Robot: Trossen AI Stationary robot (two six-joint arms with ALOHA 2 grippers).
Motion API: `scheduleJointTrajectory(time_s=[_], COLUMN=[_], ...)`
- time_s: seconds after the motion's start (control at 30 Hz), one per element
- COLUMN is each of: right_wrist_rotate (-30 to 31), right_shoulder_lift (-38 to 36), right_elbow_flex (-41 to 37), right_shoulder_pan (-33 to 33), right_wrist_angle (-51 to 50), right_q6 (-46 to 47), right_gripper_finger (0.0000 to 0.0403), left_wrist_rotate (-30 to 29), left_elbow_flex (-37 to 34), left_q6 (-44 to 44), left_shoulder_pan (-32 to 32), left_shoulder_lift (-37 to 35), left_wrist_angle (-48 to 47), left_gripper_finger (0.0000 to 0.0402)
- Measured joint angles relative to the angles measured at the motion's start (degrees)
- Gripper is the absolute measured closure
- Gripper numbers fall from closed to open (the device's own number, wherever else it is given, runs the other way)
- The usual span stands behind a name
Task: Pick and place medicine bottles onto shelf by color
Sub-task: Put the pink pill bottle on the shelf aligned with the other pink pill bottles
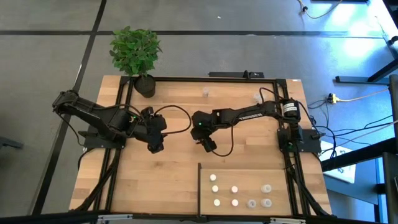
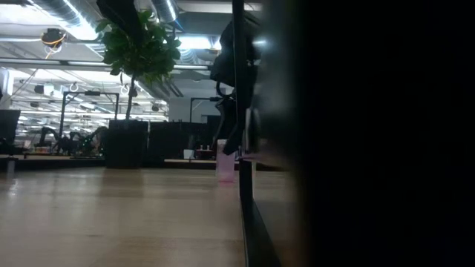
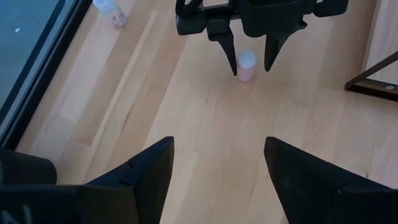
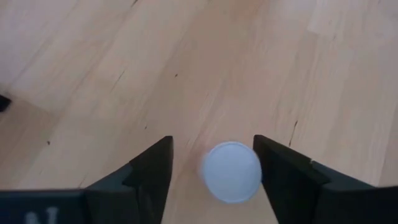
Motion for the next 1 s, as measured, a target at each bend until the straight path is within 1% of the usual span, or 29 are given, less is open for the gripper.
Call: scheduleJointTrajectory(time_s=[0.23,0.43,0.53,0.67,0.77,0.87,1.0], right_wrist_rotate=[0.2,0.2,0.2,0.1,0.3,2.4,6.0], right_shoulder_lift=[0.0,0.0,0.0,-0.4,-1.3,-3.3,-7.9], right_elbow_flex=[0.0,0.0,0.0,0.3,0.7,0.7,0.7], right_shoulder_pan=[0.0,0.0,0.0,0.0,0.0,0.0,0.0], right_wrist_angle=[0.0,0.0,0.1,-0.5,-0.7,-2.2,-6.1], right_q6=[2.0,3.6,6.1,9.1,9.2,9.3,10.3], right_gripper_finger=[0.0247,0.0281,0.0286,0.0283,0.0282,0.0282,0.0282], left_wrist_rotate=[0.0,0.0,0.0,0.0,0.0,0.0,0.0], left_elbow_flex=[0.0,0.0,0.0,0.0,0.0,0.0,0.0], left_q6=[0.0,0.0,0.0,0.1,0.1,0.1,0.1], left_shoulder_pan=[0.0,0.0,0.0,0.0,0.0,0.0,0.0], left_shoulder_lift=[0.0,0.0,0.0,0.0,0.0,0.0,0.0], left_wrist_angle=[0.0,0.0,0.0,0.0,0.0,0.0,0.0], left_gripper_finger=[0.0157,0.0157,0.0158,0.0157,0.0156,0.0158,0.0156])
